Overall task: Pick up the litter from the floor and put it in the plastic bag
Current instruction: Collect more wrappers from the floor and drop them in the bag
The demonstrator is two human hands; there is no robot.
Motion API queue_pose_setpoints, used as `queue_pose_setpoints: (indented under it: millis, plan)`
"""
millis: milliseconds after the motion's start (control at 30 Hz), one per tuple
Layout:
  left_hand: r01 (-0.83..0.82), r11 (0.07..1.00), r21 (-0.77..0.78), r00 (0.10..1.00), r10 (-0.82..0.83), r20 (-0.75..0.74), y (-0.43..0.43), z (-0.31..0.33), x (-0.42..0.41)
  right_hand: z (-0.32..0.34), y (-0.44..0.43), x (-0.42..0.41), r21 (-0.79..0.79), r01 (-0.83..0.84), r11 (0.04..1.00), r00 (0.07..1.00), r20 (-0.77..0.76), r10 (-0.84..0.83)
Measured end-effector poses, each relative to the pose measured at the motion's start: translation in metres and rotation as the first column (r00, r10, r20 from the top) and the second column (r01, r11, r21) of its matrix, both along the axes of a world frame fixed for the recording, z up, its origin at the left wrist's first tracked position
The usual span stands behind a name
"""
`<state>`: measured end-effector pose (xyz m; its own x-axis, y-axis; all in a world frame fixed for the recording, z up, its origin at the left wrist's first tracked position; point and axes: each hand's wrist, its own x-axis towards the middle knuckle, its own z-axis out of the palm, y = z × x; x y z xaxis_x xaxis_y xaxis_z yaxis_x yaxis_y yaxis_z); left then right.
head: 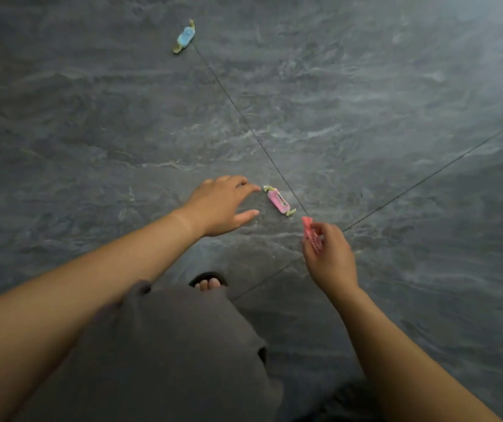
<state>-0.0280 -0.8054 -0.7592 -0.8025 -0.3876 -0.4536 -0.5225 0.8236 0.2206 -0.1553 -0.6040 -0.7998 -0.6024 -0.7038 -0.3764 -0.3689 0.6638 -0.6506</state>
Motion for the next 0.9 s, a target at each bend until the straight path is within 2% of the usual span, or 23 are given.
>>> queue_pose_setpoints:
  millis: [167,267,367,433,500,567,633,767,900]
  plan:
    - [0.075,0.997,-0.013,0.981,-0.076,-0.18,-0.001,-0.094,-0.03,-0.071,-0.022,-0.018,-0.005,0.05,0.999,0.999,-0.017,-0.05]
    - [0.133,0.991,0.022,0.959,-0.123,-0.254,0.005,-0.132,-0.044,-0.088,-0.018,-0.029,-0.027,0.031,0.999,0.998,-0.055,-0.032]
    - [0.072,0.995,0.068,0.981,-0.059,-0.183,0.009,-0.134,-0.053,-0.079,-0.006,-0.034,-0.038,0.057,0.998,0.996,-0.067,-0.06]
    - [0.027,0.999,0.04,0.998,-0.025,-0.06,0.008,-0.129,-0.049,-0.067,-0.003,-0.034,-0.041,0.075,0.996,0.996,-0.043,-0.076]
    - [-0.087,0.988,0.13,0.996,0.086,0.011,0.007,-0.112,-0.035,-0.049,-0.006,-0.034,-0.03,0.095,0.995,0.995,-0.005,-0.095]
    - [-0.247,0.939,0.238,0.964,0.264,-0.041,0.006,-0.074,-0.019,-0.018,-0.01,-0.033,-0.04,0.097,0.995,0.995,0.023,-0.096]
    - [-0.328,0.911,0.251,0.927,0.362,-0.1,0.005,-0.015,-0.01,0.031,-0.013,-0.035,-0.067,0.104,0.992,0.994,0.032,-0.102]
    - [-0.37,0.9,0.229,0.889,0.415,-0.193,0.007,0.137,-0.004,0.168,-0.018,-0.038,-0.09,0.074,0.993,0.997,0.033,-0.072]
    - [-0.395,0.873,0.285,0.836,0.471,-0.282,0.022,0.306,-0.01,0.34,-0.011,-0.031,-0.112,0.009,0.994,1.0,-0.002,-0.009]
